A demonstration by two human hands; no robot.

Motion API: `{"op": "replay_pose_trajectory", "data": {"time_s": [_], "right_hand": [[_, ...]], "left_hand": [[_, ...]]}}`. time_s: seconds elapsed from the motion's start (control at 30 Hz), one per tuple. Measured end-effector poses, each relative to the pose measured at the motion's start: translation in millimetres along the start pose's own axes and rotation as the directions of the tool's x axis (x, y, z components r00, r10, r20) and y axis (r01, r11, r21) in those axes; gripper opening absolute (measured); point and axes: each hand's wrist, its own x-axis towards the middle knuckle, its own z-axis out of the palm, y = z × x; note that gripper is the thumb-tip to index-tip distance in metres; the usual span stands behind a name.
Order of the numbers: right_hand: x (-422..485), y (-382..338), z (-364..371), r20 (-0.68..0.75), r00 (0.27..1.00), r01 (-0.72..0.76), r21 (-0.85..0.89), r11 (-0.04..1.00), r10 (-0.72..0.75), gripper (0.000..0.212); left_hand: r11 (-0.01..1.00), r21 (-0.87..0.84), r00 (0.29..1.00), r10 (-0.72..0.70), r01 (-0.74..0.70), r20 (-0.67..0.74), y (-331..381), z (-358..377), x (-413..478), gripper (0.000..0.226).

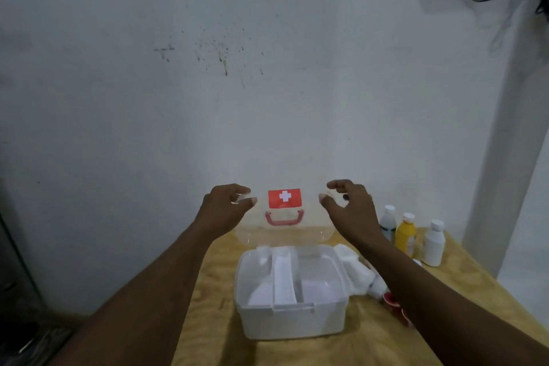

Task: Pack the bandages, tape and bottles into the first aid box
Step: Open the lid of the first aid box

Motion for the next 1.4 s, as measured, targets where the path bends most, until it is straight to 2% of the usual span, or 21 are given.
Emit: {"op": "replay_pose_trajectory", "data": {"time_s": [0.1,0.3,0.43,0.6,0.73,0.93,1.07,1.17,1.27,1.4], "right_hand": [[21.3,18.0,7.7,0.206,0.973,-0.138,0.131,0.982,0.109,0.039],[47.4,41.1,29.2,0.262,0.943,-0.251,0.147,0.957,0.207,0.038],[48.9,53.2,46.2,0.357,0.880,-0.360,0.071,0.930,0.314,0.047],[41.8,68.2,65.6,0.430,0.798,-0.469,0.003,0.883,0.422,0.068],[38.5,77.8,73.3,0.430,0.778,-0.474,-0.076,0.877,0.458,0.077],[31.5,73.6,70.7,0.449,0.734,-0.464,-0.218,0.859,0.510,0.074],[22.8,62.8,58.3,0.454,0.764,-0.367,-0.279,0.888,0.458,0.076],[12.5,52.3,44.2,0.422,0.818,-0.298,-0.269,0.916,0.390,0.076],[-5.0,38.6,28.8,0.355,0.877,-0.243,-0.253,0.936,0.324,0.062],[-29.4,31.4,17.0,0.270,0.917,-0.196,-0.334,0.922,0.293,0.029]], "left_hand": [[0.990,-0.112,0.996,-0.089,0.090,0.013,-9.7,7.0,26.5,0.034],[0.950,-0.231,0.978,-0.201,0.209,0.059,-35.2,32.0,51.3,0.048],[0.920,-0.269,0.959,-0.275,0.285,0.073,-56.1,50.2,55.5,0.066],[0.874,-0.287,0.920,-0.370,0.391,0.125,-68.7,64.6,46.3,0.051],[0.856,-0.275,0.898,-0.409,0.438,0.160,-78.2,72.9,40.9,0.052],[0.844,-0.233,0.871,-0.434,0.482,0.229,-81.0,73.7,24.3,0.057],[0.851,-0.194,0.855,-0.421,0.488,0.303,-74.0,64.4,6.0,0.065],[0.876,-0.127,0.856,-0.410,0.466,0.316,-66.4,53.2,-9.9,0.067],[0.871,-0.071,0.833,-0.437,0.486,0.340,-57.1,39.5,-28.6,0.065],[0.861,0.089,0.785,-0.496,0.502,0.371,-47.6,27.5,-56.6,0.053]]}}
